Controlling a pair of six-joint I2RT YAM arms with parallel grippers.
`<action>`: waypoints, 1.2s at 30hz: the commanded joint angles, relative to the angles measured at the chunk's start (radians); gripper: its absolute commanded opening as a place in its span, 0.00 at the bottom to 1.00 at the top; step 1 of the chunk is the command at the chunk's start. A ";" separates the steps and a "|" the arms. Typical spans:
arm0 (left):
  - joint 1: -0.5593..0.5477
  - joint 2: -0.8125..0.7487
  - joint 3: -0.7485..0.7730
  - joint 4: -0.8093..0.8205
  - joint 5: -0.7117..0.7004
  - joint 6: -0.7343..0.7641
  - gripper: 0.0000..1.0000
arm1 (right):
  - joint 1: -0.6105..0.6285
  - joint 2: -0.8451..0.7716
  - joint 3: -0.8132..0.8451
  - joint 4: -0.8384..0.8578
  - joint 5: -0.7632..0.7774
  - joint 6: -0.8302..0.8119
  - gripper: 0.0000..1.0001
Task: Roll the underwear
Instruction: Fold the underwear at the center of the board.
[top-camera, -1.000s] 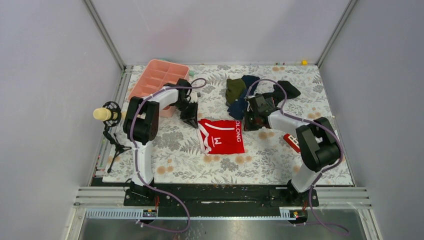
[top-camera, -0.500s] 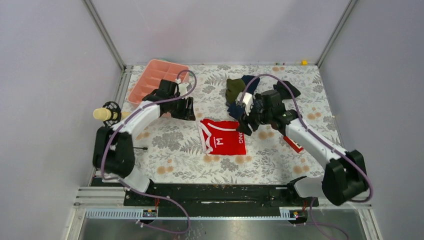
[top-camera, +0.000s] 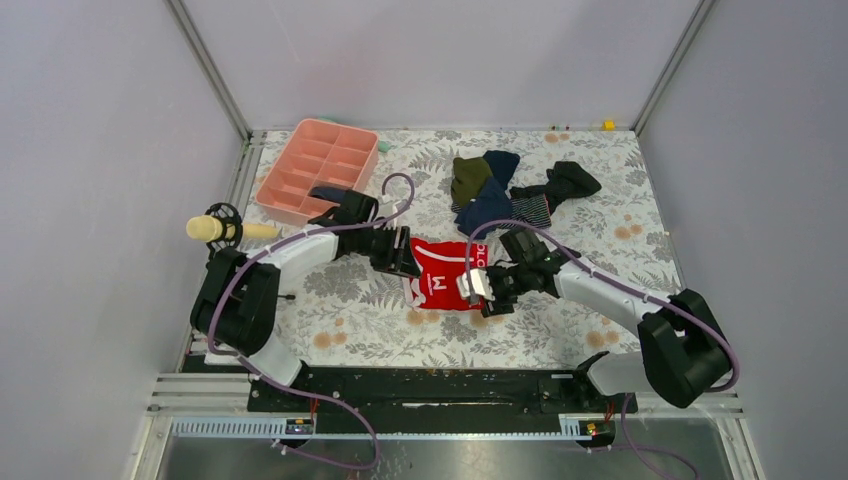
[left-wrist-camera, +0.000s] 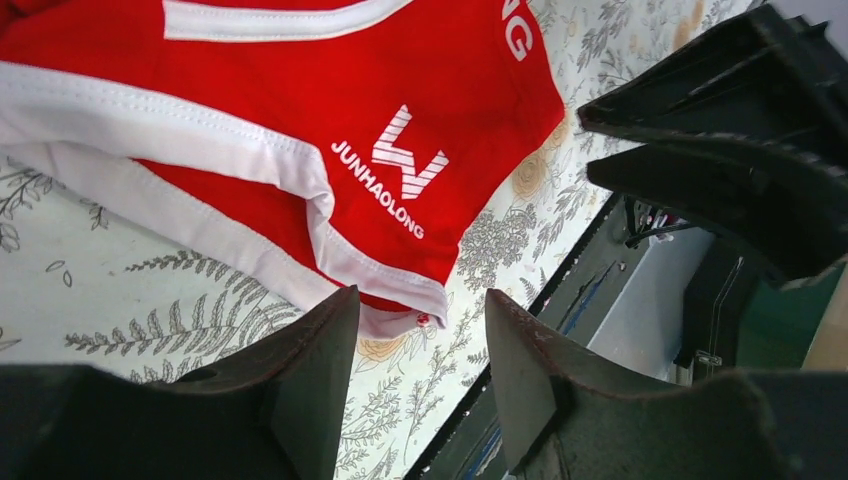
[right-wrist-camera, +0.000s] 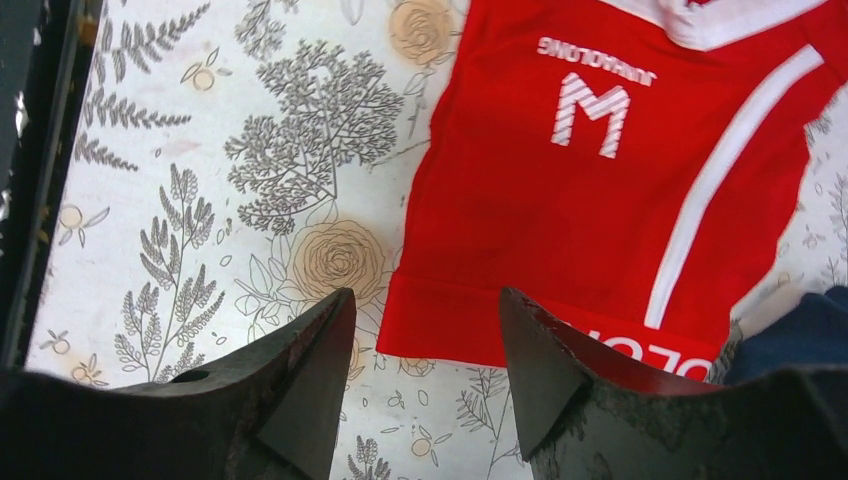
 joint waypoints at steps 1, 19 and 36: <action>0.004 -0.046 0.022 0.045 0.063 0.077 0.50 | 0.032 0.023 -0.019 -0.002 0.047 -0.186 0.62; -0.227 -0.343 -0.279 0.398 -0.265 0.440 0.52 | 0.111 0.080 -0.128 0.129 0.265 -0.317 0.30; -0.303 -0.392 -0.357 0.438 -0.221 0.634 0.52 | 0.108 0.016 -0.066 0.339 0.347 -0.265 0.00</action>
